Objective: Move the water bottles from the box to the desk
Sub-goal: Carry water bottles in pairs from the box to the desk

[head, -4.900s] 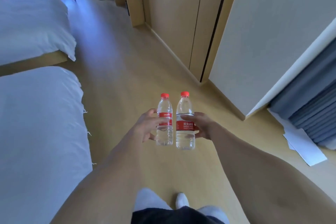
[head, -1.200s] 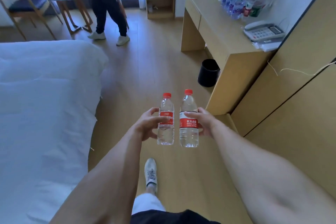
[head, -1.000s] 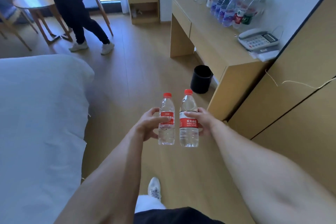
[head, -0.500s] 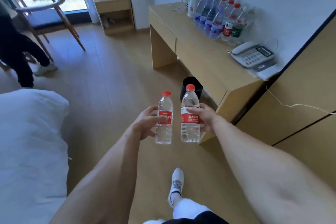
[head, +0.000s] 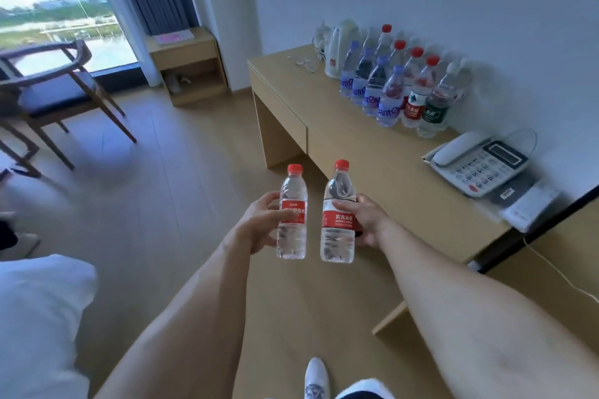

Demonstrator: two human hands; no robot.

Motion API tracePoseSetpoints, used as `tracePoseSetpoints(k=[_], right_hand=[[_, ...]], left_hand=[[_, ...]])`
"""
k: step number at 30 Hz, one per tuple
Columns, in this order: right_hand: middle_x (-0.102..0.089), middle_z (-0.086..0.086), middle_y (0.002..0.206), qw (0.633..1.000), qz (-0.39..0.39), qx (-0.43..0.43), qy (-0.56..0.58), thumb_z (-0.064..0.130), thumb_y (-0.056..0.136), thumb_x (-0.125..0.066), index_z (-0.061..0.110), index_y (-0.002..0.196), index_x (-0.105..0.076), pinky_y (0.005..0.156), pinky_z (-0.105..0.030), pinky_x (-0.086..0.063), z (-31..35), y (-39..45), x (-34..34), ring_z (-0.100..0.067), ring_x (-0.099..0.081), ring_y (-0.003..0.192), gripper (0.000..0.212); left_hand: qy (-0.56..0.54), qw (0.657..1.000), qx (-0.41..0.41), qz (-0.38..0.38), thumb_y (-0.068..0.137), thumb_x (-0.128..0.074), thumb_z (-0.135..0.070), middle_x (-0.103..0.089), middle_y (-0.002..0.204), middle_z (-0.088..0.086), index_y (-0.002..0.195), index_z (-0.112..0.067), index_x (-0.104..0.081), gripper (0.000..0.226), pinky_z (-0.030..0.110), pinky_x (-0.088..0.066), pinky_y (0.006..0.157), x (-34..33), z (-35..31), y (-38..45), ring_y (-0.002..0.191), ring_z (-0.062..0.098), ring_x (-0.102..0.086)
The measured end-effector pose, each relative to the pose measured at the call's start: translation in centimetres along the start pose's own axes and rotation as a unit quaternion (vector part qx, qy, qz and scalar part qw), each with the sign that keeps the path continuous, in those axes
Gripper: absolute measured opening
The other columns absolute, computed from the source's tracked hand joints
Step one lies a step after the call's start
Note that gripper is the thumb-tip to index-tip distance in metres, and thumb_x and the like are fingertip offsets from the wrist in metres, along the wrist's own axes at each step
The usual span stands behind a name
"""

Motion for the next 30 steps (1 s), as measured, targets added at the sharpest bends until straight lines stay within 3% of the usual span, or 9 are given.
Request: tracePoseSetpoints(k=[9, 15, 21, 24, 26, 28, 30], right_hand=[[-0.069, -0.013, 0.115, 0.996, -0.079, 0.015, 0.026, 0.030, 0.082, -0.079, 0.021, 0.112, -0.054, 0.093, -0.062, -0.051, 7.4, 7.6, 4.9, -0.034, -0.067, 0.106, 0.040], [-0.069, -0.013, 0.114, 0.984, -0.164, 0.026, 0.070, 0.033, 0.079, -0.081, 0.020, 0.113, -0.053, 0.086, -0.062, -0.055, 10.0, 11.7, 9.0, -0.032, -0.067, 0.106, 0.046], [-0.071, -0.010, 0.107, 0.955, -0.266, 0.037, 0.127, 0.033, 0.078, -0.082, 0.020, 0.115, -0.056, 0.081, -0.058, -0.058, 12.1, 16.1, 11.9, -0.028, -0.069, 0.099, 0.047], [-0.072, -0.005, 0.108, 0.932, -0.323, 0.047, 0.158, 0.029, 0.077, -0.083, 0.022, 0.117, -0.057, 0.072, -0.043, -0.059, 13.2, 17.6, 12.4, -0.023, -0.070, 0.095, 0.048], [-0.071, 0.000, 0.109, 0.912, -0.365, 0.067, 0.172, 0.023, 0.076, -0.084, 0.022, 0.116, -0.058, 0.068, -0.034, -0.054, 14.0, 18.4, 12.8, -0.019, -0.070, 0.093, 0.048], [-0.070, 0.001, 0.107, 0.891, -0.405, 0.088, 0.188, 0.015, 0.075, -0.085, 0.025, 0.112, -0.058, 0.067, -0.031, -0.052, 14.6, 19.0, 13.3, -0.015, -0.070, 0.090, 0.047], [-0.070, 0.000, 0.104, 0.874, -0.433, 0.104, 0.194, 0.009, 0.074, -0.085, 0.024, 0.113, -0.056, 0.067, -0.030, -0.052, 14.7, 19.3, 13.5, -0.015, -0.069, 0.091, 0.050]], left_hand=[[0.025, 0.998, -0.003, 0.063, 0.082, -0.079, -0.006, -0.065, 0.123, 0.013, 0.125, -0.014, -0.059, 0.048, 0.066, -0.055, 0.084, -3.1, -6.7, 13.2, 0.111, 0.033, -0.067], [0.053, 0.985, 0.007, 0.162, 0.083, -0.078, -0.005, -0.067, 0.120, 0.019, 0.128, -0.006, -0.057, 0.050, 0.063, -0.057, 0.082, -7.0, -10.7, 22.9, 0.101, 0.034, -0.070], [0.116, 0.961, -0.012, 0.252, 0.087, -0.073, -0.001, -0.064, 0.113, 0.018, 0.128, -0.002, -0.053, 0.046, 0.077, -0.045, 0.088, -11.2, -15.1, 32.0, 0.102, 0.036, -0.064], [0.141, 0.943, -0.015, 0.301, 0.086, -0.073, -0.001, -0.063, 0.116, 0.017, 0.128, -0.003, -0.052, 0.047, 0.071, -0.049, 0.092, -13.1, -17.0, 35.3, 0.105, 0.032, -0.063], [0.160, 0.926, -0.025, 0.341, 0.076, -0.081, -0.005, -0.064, 0.116, 0.014, 0.127, -0.003, -0.053, 0.059, 0.058, -0.052, 0.092, -14.1, -18.2, 37.2, 0.104, 0.028, -0.064], [0.183, 0.908, -0.046, 0.374, 0.063, -0.082, -0.010, -0.066, 0.115, 0.015, 0.126, -0.003, -0.055, 0.069, 0.048, -0.052, 0.090, -15.0, -19.1, 39.1, 0.102, 0.026, -0.064], [0.205, 0.890, -0.070, 0.401, 0.062, -0.084, -0.002, -0.069, 0.116, 0.018, 0.124, -0.003, -0.057, 0.067, 0.045, -0.051, 0.094, -16.1, -19.4, 40.8, 0.104, 0.029, -0.066]])
Point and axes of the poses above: each hand's wrist, its own y-axis towards the middle knuckle, its own x-axis out of the back of the hand, z = x × y, the point moved 3 cm from there along y, towards the middle knuckle
